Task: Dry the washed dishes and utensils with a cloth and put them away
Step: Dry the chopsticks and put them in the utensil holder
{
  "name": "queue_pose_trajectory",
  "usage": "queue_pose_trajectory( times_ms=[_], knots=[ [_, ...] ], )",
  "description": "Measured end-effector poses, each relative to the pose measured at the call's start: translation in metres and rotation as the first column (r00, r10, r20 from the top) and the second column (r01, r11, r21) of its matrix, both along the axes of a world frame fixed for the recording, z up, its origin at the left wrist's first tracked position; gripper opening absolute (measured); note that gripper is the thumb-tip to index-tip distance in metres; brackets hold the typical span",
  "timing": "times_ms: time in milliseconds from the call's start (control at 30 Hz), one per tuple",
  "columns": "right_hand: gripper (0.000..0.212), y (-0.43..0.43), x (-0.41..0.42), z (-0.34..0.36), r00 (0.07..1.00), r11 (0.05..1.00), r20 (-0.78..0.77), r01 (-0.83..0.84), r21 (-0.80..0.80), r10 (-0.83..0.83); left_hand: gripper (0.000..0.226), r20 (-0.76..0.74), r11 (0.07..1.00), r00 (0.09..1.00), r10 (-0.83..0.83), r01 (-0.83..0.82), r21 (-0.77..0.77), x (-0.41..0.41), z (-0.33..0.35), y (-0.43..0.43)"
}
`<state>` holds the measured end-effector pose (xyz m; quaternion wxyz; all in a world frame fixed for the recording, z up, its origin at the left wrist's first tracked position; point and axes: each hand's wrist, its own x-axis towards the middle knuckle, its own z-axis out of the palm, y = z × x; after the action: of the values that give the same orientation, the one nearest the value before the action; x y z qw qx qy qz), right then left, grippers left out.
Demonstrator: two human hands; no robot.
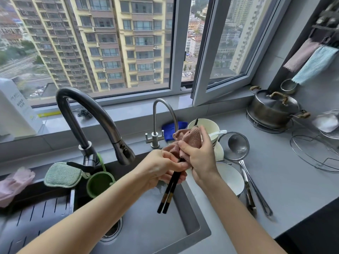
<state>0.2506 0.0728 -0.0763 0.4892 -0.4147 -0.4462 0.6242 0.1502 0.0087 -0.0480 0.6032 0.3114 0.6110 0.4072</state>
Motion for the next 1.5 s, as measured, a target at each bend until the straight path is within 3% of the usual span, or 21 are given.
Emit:
queue_pose_trajectory(
  times_ms=[100, 200, 300, 400, 467, 533, 600, 733, 900, 967, 1033, 1100, 1133, 1200, 1300, 1433, 1500],
  knots=[
    [0.049, 0.019, -0.001, 0.008, 0.991, 0.991, -0.088, 0.097, -0.089, -0.104, 0.021, -0.008, 0.999, 0.999, -0.032, 0.031, -0.025, -0.001, 0.002, 0.001],
    [0.038, 0.057, 0.019, 0.023, 0.947, 0.95, -0.069, 0.311, -0.04, -0.313, 0.019, -0.017, 0.995, 0.997, -0.069, 0.068, -0.072, -0.002, -0.002, -0.01],
    [0.026, 0.068, 0.047, 0.037, 0.937, 0.939, -0.065, 0.344, 0.002, -0.343, 0.013, 0.023, 0.997, 1.0, 0.013, -0.011, -0.07, -0.007, -0.005, -0.015],
    [0.009, 0.037, 0.051, 0.031, 0.977, 0.979, -0.078, 0.191, -0.071, -0.197, 0.013, 0.089, 0.991, 0.987, 0.134, -0.134, -0.004, -0.009, -0.004, -0.01],
    [0.01, 0.013, 0.039, 0.02, 0.998, 0.997, -0.061, -0.025, -0.069, 0.021, 0.017, -0.02, 0.989, 0.99, 0.136, -0.135, 0.068, -0.002, -0.005, -0.006],
    [0.025, 0.001, 0.021, 0.008, 0.986, 0.986, 0.016, -0.164, -0.022, 0.165, 0.021, -0.168, 0.985, 0.978, 0.123, -0.1, 0.139, 0.008, -0.005, -0.006],
    [0.036, 0.0, 0.007, 0.008, 0.99, 0.991, 0.054, -0.132, -0.024, 0.133, 0.02, -0.265, 0.98, 0.954, 0.137, -0.092, 0.174, 0.016, -0.006, -0.007],
    [0.026, 0.006, 0.014, 0.013, 0.992, 0.991, 0.008, -0.124, -0.039, 0.125, 0.021, -0.371, 0.986, 0.929, 0.011, 0.052, 0.159, 0.009, 0.006, -0.024],
    [0.026, -0.004, 0.037, 0.034, 0.897, 0.898, 0.069, -0.439, 0.03, 0.436, 0.033, -0.578, 0.908, 0.765, 0.284, -0.022, 0.417, -0.029, 0.047, -0.02],
    [0.031, -0.009, 0.034, 0.041, 0.813, 0.813, 0.016, -0.582, 0.006, 0.581, 0.027, -0.447, 0.915, 0.878, 0.173, 0.025, 0.403, -0.031, 0.051, -0.006],
    [0.032, -0.01, 0.031, 0.048, 0.734, 0.735, -0.118, -0.677, -0.048, 0.669, 0.027, -0.111, 0.916, 0.989, 0.092, -0.041, 0.399, -0.029, 0.048, 0.002],
    [0.031, -0.007, 0.031, 0.054, 0.681, 0.676, -0.215, -0.729, -0.108, 0.7, 0.026, 0.196, 0.92, 0.977, 0.082, -0.15, 0.362, -0.032, 0.044, -0.001],
    [0.034, -0.007, 0.03, 0.056, 0.657, 0.648, -0.231, -0.752, -0.124, 0.718, 0.025, 0.265, 0.917, 0.961, 0.083, -0.177, 0.356, -0.034, 0.041, -0.002],
    [0.042, -0.008, 0.025, 0.055, 0.616, 0.596, -0.273, -0.787, -0.16, 0.739, 0.021, 0.291, 0.911, 0.953, 0.083, -0.191, 0.366, -0.035, 0.035, -0.004],
    [0.036, -0.013, 0.018, 0.048, 0.612, 0.572, -0.316, -0.791, -0.217, 0.725, 0.021, 0.25, 0.874, 0.939, 0.237, -0.318, 0.368, -0.034, 0.036, -0.003],
    [0.005, -0.034, 0.032, 0.039, 0.656, 0.624, -0.134, -0.751, -0.213, 0.743, 0.013, 0.236, 0.787, 0.842, 0.485, -0.538, 0.303, -0.053, 0.041, -0.002],
    [0.015, -0.039, 0.04, 0.033, 0.648, 0.619, -0.13, -0.758, -0.205, 0.75, 0.011, 0.217, 0.811, 0.852, 0.476, -0.521, 0.265, -0.056, 0.04, -0.004]
  ],
)
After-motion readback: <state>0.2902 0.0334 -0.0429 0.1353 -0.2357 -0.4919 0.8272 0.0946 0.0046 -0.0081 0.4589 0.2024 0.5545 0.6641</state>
